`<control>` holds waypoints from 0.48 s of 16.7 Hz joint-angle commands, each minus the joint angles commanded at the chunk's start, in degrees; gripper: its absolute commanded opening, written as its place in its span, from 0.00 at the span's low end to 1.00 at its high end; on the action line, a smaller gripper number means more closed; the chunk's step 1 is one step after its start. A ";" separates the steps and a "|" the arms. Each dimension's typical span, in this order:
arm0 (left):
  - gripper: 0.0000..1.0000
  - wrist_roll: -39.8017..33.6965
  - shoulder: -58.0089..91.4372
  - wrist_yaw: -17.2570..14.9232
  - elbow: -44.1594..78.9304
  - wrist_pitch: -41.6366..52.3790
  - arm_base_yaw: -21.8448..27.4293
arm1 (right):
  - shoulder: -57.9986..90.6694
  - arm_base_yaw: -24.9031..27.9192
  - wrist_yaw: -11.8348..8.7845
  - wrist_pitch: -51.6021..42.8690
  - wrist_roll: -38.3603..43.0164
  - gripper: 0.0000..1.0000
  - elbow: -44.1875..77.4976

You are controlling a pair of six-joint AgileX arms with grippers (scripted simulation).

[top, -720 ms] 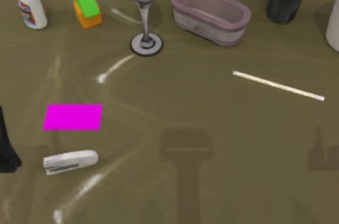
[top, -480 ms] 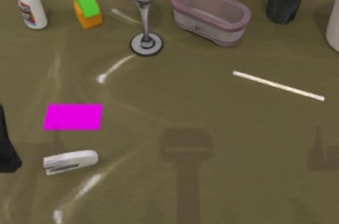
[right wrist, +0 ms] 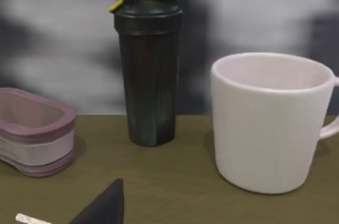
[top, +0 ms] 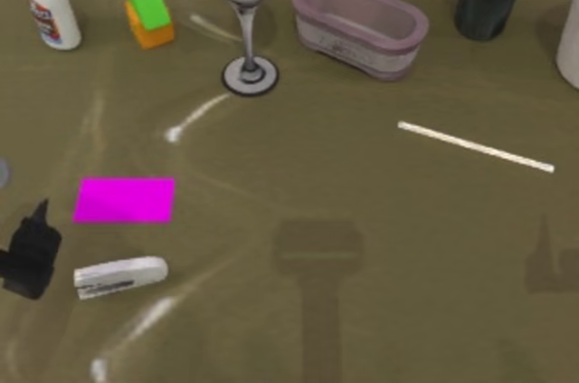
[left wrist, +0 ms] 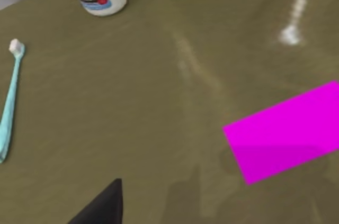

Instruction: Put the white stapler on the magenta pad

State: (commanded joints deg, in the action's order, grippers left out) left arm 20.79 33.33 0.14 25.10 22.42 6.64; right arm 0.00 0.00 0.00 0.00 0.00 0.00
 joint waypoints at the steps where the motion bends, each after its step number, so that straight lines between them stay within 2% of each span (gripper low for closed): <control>1: 1.00 3.21 6.25 0.06 3.60 3.57 1.00 | 0.00 0.00 0.00 0.00 0.00 1.00 0.00; 8: 1.00 24.27 43.89 0.32 27.50 27.02 7.79 | 0.00 0.00 0.00 0.00 0.00 1.00 0.00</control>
State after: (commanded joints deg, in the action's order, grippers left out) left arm 45.05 77.21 0.46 52.60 49.45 14.43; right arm 0.00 0.00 0.00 0.00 0.00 0.00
